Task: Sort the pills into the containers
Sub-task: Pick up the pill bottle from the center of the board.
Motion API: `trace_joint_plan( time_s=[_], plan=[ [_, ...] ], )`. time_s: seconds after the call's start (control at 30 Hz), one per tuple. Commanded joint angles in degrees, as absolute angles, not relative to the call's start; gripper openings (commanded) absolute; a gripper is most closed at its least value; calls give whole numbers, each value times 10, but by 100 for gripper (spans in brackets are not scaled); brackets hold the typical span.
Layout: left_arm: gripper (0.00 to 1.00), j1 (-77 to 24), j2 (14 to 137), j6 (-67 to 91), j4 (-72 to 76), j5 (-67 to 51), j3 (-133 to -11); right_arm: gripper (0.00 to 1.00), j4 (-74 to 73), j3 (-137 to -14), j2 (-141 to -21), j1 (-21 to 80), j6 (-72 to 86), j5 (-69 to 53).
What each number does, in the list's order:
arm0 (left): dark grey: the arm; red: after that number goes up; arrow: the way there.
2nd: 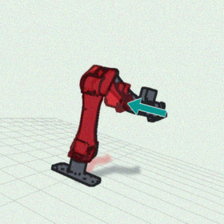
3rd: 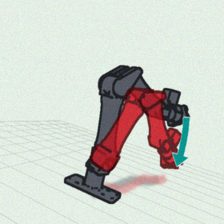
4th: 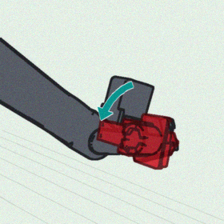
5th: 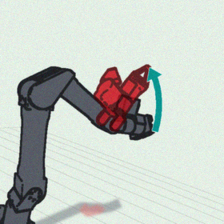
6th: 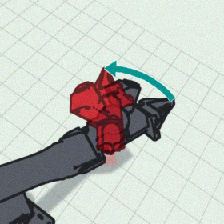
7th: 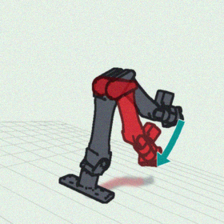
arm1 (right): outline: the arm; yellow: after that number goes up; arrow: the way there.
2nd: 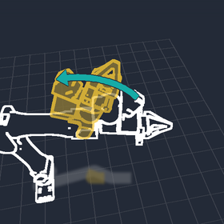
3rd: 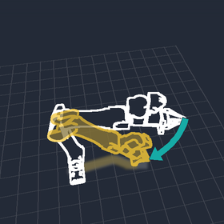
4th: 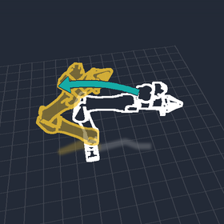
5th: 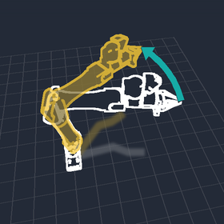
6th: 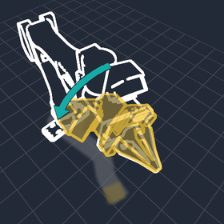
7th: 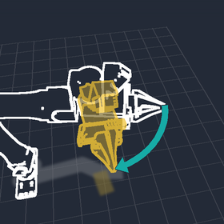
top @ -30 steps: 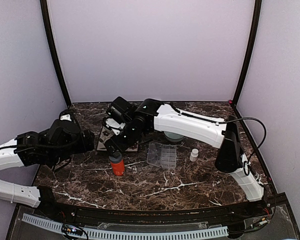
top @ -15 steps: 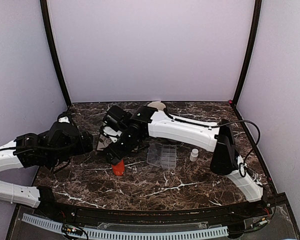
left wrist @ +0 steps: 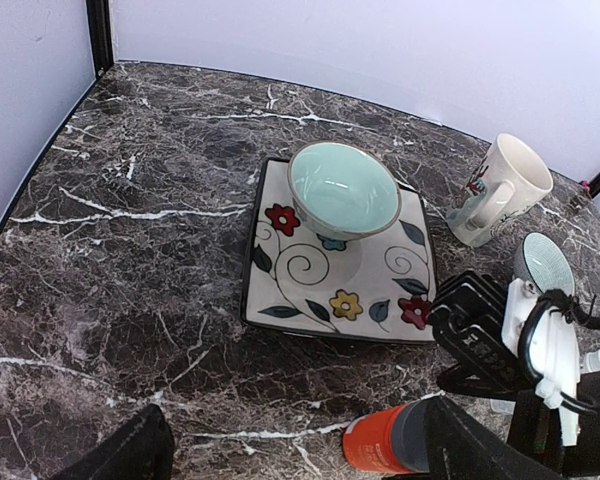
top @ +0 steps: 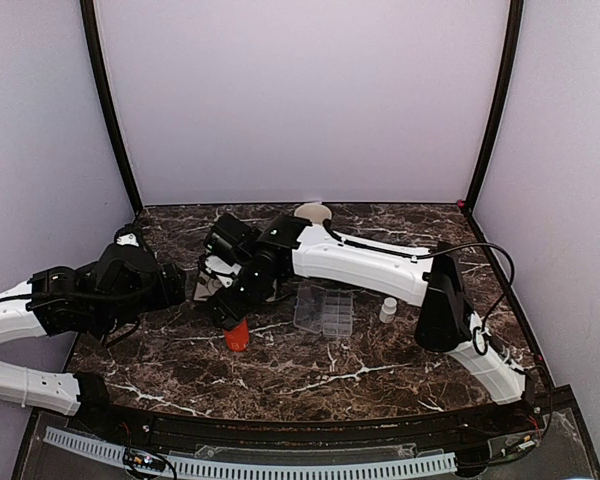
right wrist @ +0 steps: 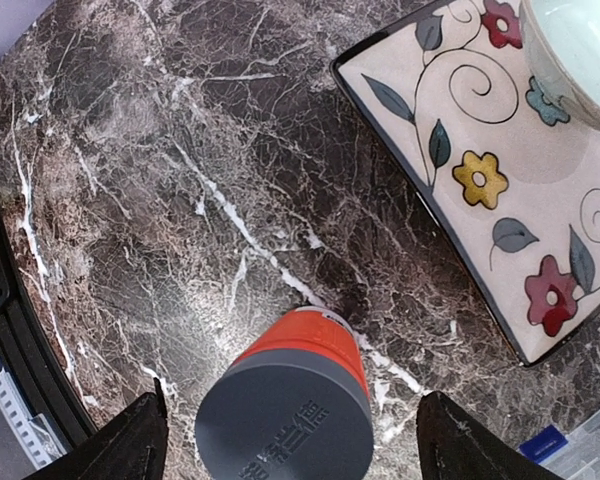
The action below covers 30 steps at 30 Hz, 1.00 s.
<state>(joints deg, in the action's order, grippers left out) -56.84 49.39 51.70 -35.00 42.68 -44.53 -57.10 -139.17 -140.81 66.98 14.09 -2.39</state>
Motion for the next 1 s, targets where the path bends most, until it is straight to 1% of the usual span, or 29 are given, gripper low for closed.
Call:
trace_joint_plan(
  time_s=[0.0, 0.1, 0.2, 0.33, 0.43, 0.5, 0.6, 0.63, 0.73, 0.87, 0.97],
  plan=[
    [89, -567, 492, 527, -367, 438, -440, 86, -572, -1408, -1428, 670, 145, -37],
    [89, -567, 492, 526, -367, 440, -442, 85, -570, -1408, -1430, 669, 145, -41],
    [89, -567, 492, 524, -368, 442, -443, 82, -569, -1409, -1433, 667, 146, -45],
    [89, -567, 491, 526, -368, 442, -441, 69, -571, -1409, -1434, 665, 146, -45],
    [89, -567, 492, 530, -367, 440, -437, 53, -571, -1407, -1430, 665, 144, -41],
    [89, -566, 493, 533, -364, 439, -433, 46, -572, -1404, -1425, 665, 142, -37],
    [89, -566, 493, 531, -353, 433, -427, 32, -567, -1390, -1411, 664, 138, -32],
    [89, -567, 493, 528, -347, 431, -426, 29, -563, -1381, -1403, 664, 136, -31],
    [91, -566, 492, 506, -314, 418, -420, 26, -539, -1340, -1366, 661, 137, -25],
    [98, -565, 490, 456, -233, 375, -409, 20, -501, -1266, -1295, 640, 148, -25],
    [99, -560, 494, 421, -165, 333, -400, 20, -446, -1184, -1212, 615, 163, -46]
  ],
)
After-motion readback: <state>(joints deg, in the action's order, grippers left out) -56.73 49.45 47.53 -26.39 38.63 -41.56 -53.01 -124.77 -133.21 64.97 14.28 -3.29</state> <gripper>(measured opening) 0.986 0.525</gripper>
